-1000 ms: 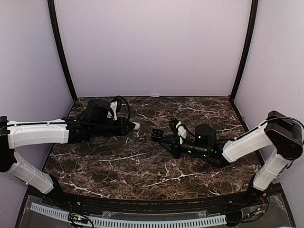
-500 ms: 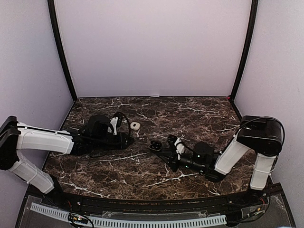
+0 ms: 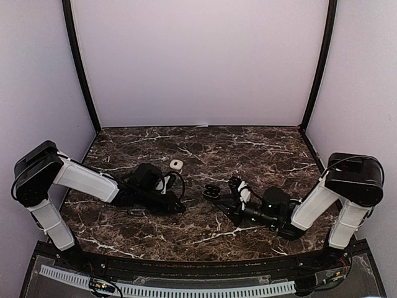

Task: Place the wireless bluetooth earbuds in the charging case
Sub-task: Place the left earbud at the center of the board.

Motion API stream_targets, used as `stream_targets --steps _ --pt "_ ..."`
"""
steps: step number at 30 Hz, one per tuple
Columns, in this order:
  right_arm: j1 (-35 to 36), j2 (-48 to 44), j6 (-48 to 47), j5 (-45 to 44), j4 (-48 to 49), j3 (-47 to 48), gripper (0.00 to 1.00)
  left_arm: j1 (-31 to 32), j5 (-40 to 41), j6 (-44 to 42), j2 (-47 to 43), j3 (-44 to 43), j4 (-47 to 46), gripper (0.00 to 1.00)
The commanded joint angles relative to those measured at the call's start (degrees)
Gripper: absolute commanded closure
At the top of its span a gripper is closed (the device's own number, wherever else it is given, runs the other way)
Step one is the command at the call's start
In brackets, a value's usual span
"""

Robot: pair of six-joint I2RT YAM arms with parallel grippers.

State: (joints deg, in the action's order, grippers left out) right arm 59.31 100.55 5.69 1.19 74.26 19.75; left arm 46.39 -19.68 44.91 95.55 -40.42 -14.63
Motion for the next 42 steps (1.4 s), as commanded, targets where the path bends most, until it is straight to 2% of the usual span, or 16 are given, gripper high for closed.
stream_targets --steps 1,3,8,14,21,30,31,33,34,38,42 --pt "0.3 -2.5 0.9 -1.3 -0.5 -0.8 1.00 0.2 -1.2 2.3 1.2 -1.2 3.0 0.81" --pt "0.3 -2.8 1.4 -1.2 -0.8 -1.0 1.00 0.2 -1.0 2.5 1.3 -1.3 3.3 0.80" --pt "0.3 -3.1 1.7 -0.2 -1.6 -1.3 1.00 0.2 -0.6 3.3 0.9 -1.3 3.2 0.66" --pt "0.3 -3.0 1.4 1.0 -1.9 -1.4 1.00 0.2 0.3 3.4 0.2 -1.2 3.3 0.61" --pt "0.3 -4.8 0.9 6.5 -7.5 1.9 1.00 0.3 3.4 -5.7 -11.8 4.1 -1.4 0.45" --pt "0.4 -8.5 4.1 17.0 -9.5 7.8 1.00 0.3 -8.6 -22.9 -27.2 20.7 -29.8 0.41" --pt "0.6 -8.5 4.1 18.6 -9.7 8.7 1.00 0.3 -10.2 -24.4 -27.3 22.1 -33.0 0.39" --pt "1.1 -10.1 4.0 20.1 -9.9 10.4 1.00 0.4 -14.0 -27.5 -26.7 24.1 -39.7 0.28" --pt "1.3 -10.4 3.7 20.9 -9.9 11.1 1.00 0.4 -15.2 -28.6 -26.2 24.8 -42.8 0.26" --pt "2.3 -10.0 2.0 23.8 -10.0 13.8 1.00 0.6 -17.9 -31.5 -24.0 26.7 -53.1 0.27" --pt "2.9 -8.6 1.7 25.6 -10.4 16.5 1.00 0.7 -21.5 -35.5 -22.3 27.2 -59.6 0.31"
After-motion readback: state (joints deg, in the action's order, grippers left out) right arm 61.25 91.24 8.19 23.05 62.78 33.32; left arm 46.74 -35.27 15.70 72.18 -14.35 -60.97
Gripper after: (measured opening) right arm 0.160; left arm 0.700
